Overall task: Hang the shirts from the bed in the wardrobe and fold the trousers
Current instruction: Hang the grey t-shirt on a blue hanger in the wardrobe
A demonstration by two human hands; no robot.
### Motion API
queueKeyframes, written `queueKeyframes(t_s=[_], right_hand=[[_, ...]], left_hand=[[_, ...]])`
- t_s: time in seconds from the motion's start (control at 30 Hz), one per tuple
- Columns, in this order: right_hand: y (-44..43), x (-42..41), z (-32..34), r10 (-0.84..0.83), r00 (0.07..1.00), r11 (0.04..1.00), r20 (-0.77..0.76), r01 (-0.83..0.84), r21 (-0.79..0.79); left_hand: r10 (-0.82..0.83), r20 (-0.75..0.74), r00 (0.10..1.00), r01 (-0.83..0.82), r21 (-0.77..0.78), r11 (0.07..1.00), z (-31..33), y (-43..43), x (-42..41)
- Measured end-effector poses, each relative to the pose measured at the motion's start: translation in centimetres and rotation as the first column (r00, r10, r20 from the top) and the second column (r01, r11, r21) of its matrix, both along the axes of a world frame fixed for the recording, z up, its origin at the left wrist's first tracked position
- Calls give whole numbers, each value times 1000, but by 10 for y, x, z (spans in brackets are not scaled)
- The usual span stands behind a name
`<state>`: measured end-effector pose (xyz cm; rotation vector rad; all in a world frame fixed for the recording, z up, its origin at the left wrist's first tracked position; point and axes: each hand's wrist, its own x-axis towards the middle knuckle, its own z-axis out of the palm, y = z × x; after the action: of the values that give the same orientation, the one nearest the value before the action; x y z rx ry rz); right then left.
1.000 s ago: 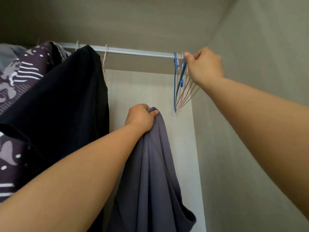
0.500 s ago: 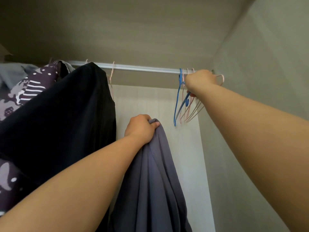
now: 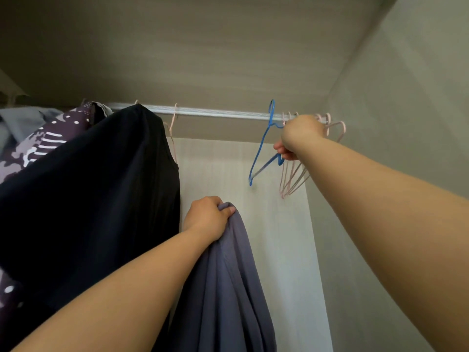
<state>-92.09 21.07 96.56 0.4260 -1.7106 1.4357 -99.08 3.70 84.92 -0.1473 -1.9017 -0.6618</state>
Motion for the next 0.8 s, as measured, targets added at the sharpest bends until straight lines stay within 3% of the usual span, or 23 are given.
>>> queueKeyframes(t_s=[0.27,0.37,0.53,0.7,0.8], right_hand=[[5,-26,-22,-155,956,960,-249,206,189],[-3,-36,-43,-291,914,926,-283,343,155],[3,-53,-117,-159,934,966,-319,214,147],[14,-71,-215,137,951,990,-278,-139,11],[14,-80,-275,235,943,965,-234,-256,-59]], left_hand=[[-102,39,994,100,51,994,-13,-12,-11],[-189,89,978,178,117,977,-20,-19,-13],[-317,167,934,264,277,924,-48,-30,-19],[-393,241,887,296,356,886,-98,-37,-30],[-484,211,849,336,491,804,-125,-42,-34]])
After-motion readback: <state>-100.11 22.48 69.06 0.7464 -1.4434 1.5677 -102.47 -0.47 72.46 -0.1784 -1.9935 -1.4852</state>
